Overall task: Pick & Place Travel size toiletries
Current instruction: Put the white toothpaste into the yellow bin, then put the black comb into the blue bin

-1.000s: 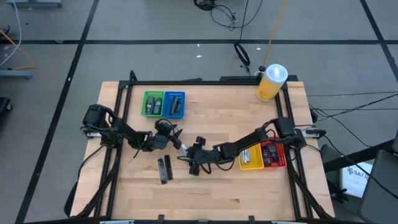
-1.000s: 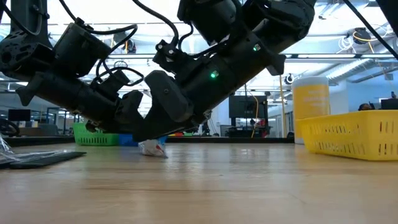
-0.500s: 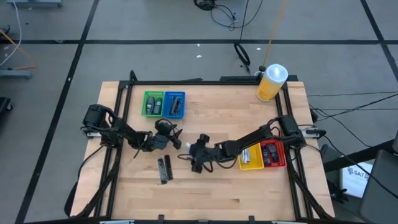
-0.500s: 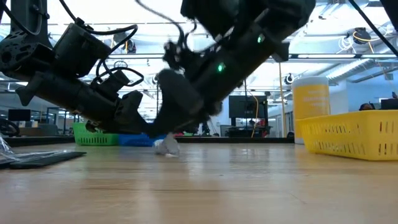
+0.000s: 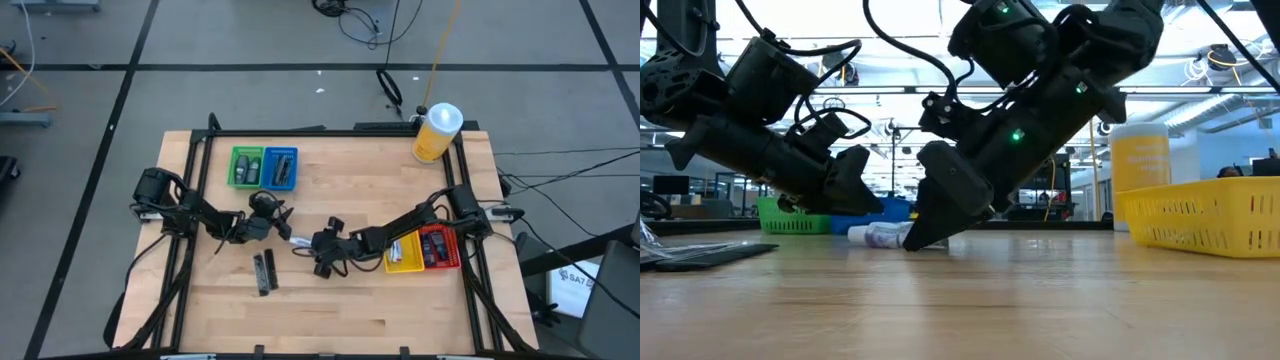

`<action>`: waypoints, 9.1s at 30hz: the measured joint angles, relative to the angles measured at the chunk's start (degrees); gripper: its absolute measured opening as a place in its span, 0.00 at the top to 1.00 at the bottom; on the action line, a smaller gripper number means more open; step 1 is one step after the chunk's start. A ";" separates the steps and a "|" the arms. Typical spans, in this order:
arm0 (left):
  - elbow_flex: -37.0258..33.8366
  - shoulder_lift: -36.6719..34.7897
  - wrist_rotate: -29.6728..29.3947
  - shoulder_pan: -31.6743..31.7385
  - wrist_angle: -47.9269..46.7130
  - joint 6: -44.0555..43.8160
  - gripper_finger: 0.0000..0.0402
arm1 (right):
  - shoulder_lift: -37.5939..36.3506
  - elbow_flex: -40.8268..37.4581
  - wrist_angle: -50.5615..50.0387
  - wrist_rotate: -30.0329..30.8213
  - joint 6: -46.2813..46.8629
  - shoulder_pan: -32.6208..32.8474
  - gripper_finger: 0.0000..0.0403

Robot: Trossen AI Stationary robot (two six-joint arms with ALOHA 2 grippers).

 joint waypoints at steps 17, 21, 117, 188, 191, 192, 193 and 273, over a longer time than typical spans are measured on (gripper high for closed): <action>0.00 0.00 0.09 0.00 0.00 0.01 0.54 | -17.74 -1.20 -22.68 -8.02 2.11 3.03 0.96; 0.00 -0.02 0.11 0.00 0.00 0.13 0.54 | -28.58 -1.16 -42.29 -13.72 15.61 4.25 0.97; 12.98 -21.15 41.88 -16.78 -66.35 34.82 0.27 | -2.73 -14.86 38.21 -30.53 -20.97 -10.86 0.74; 13.14 -1.60 58.36 7.07 -35.06 41.64 0.70 | -18.67 -21.42 21.17 -30.03 -22.63 -12.09 0.74; 13.05 -2.45 58.36 7.26 -35.00 39.54 0.73 | -18.67 -21.42 20.63 -30.03 -22.47 -12.09 0.74; 13.00 -2.90 58.34 7.26 -34.91 38.98 0.73 | -18.67 -21.42 20.39 -30.04 -22.47 -12.09 0.74; 12.96 -3.40 58.30 7.26 -34.77 38.43 0.73 | -18.67 -21.42 20.22 -30.05 -22.47 -12.09 0.74; 13.00 -17.57 16.60 31.43 -39.75 -1.28 0.82 | -18.67 -21.42 19.42 -30.05 -22.63 -12.09 0.74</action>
